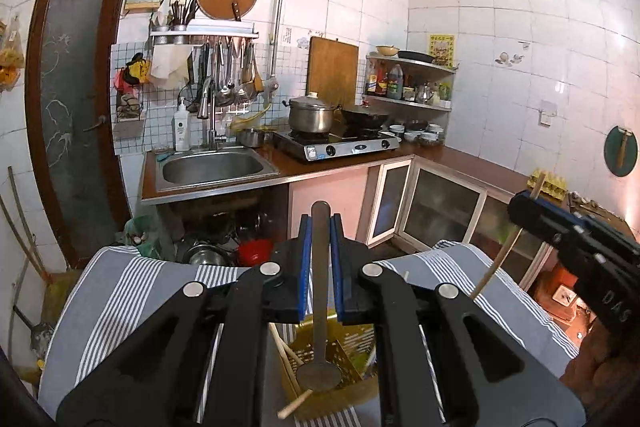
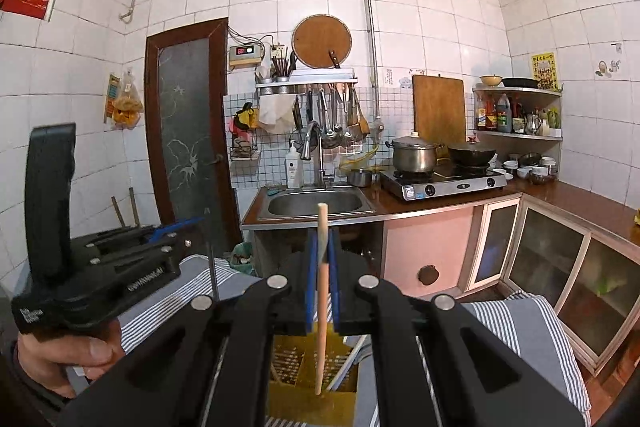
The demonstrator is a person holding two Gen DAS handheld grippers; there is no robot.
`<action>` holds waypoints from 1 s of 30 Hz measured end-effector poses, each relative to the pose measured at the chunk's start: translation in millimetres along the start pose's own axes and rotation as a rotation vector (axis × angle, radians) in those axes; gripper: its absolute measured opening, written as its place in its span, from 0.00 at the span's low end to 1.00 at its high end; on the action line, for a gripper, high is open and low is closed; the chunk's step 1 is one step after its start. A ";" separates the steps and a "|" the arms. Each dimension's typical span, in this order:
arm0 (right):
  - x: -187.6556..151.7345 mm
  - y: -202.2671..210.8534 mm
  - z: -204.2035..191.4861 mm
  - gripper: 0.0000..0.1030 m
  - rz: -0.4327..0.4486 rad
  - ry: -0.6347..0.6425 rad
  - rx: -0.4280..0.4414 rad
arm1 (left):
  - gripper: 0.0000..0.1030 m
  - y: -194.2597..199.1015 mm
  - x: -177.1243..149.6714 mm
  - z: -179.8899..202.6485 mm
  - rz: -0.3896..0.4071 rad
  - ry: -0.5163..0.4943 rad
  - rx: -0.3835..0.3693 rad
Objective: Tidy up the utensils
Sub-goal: 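Lower the spoon and chopstick into the yellow holder with both tools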
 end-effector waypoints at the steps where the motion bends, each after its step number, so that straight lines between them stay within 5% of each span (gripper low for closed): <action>1: -0.5 -5.5 0.2 0.05 -0.002 0.001 0.002 | 0.08 -7.7 -2.3 -1.8 -0.010 0.004 0.004; 13: -27.8 -53.5 4.2 0.06 -0.055 -0.006 -0.003 | 0.08 -67.0 -43.9 -22.3 -0.072 0.036 0.024; 21: -5.6 -40.5 0.0 0.06 0.008 0.010 0.002 | 0.08 -60.7 -41.2 -21.4 -0.060 0.032 0.028; 30: -20.9 -60.6 -1.9 0.05 -0.043 0.013 0.000 | 0.08 -67.2 -49.4 -22.6 -0.068 0.035 0.039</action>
Point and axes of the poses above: each gripper's, at about its wrist camera, not at the fingertips, and y roughly against the way its jaws point, z to its right, x to its top, the point moved 6 cm from there along -y, roughly the way its jaws point, and after that the axes turned 6 degrees about -x, right-handed, at the moved point
